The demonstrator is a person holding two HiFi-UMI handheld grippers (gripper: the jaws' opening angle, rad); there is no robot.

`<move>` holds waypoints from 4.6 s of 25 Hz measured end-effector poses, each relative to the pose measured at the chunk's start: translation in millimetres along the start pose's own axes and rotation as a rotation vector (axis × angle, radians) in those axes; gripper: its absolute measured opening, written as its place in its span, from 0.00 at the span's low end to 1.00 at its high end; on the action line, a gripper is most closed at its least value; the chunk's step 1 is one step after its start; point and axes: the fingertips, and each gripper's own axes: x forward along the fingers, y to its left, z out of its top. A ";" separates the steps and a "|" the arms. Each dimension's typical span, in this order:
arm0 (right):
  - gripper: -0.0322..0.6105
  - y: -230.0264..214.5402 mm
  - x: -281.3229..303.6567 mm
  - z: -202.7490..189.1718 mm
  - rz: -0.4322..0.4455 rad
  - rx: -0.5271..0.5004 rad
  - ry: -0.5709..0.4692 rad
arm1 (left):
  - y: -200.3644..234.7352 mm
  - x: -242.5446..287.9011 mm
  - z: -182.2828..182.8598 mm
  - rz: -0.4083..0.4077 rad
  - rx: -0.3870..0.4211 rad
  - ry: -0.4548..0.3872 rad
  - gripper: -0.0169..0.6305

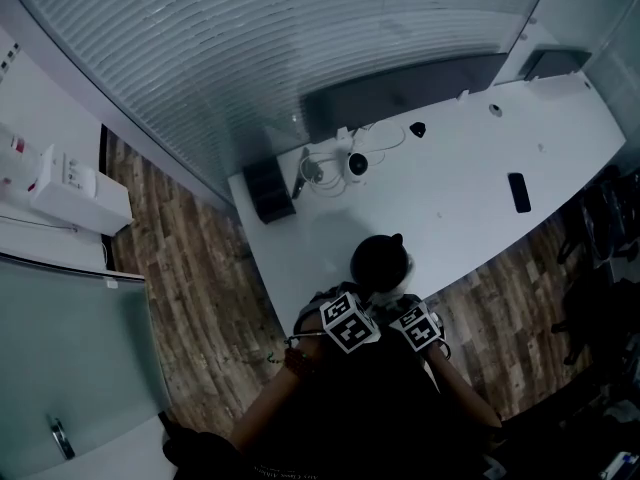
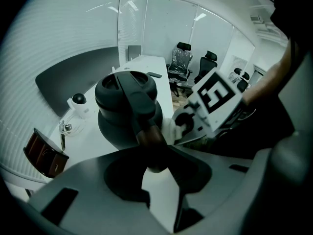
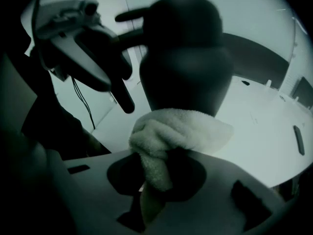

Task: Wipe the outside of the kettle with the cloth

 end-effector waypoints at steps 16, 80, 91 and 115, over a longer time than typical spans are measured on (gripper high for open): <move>0.16 -12.4 -129.5 84.6 -0.086 -0.220 -0.203 | 1.3 -0.5 7.1 0.020 0.048 -0.018 0.22; 0.16 -23.5 -78.5 76.8 -0.196 -0.412 0.127 | 16.8 2.8 -6.1 0.111 0.145 0.050 0.22; 0.15 -35.3 -66.7 52.3 -0.198 -0.387 0.218 | 17.1 3.5 -3.1 0.110 0.145 0.048 0.22; 0.16 -42.9 -77.0 47.6 -0.179 -0.271 0.008 | 55.5 -5.8 -25.7 0.185 0.170 0.165 0.22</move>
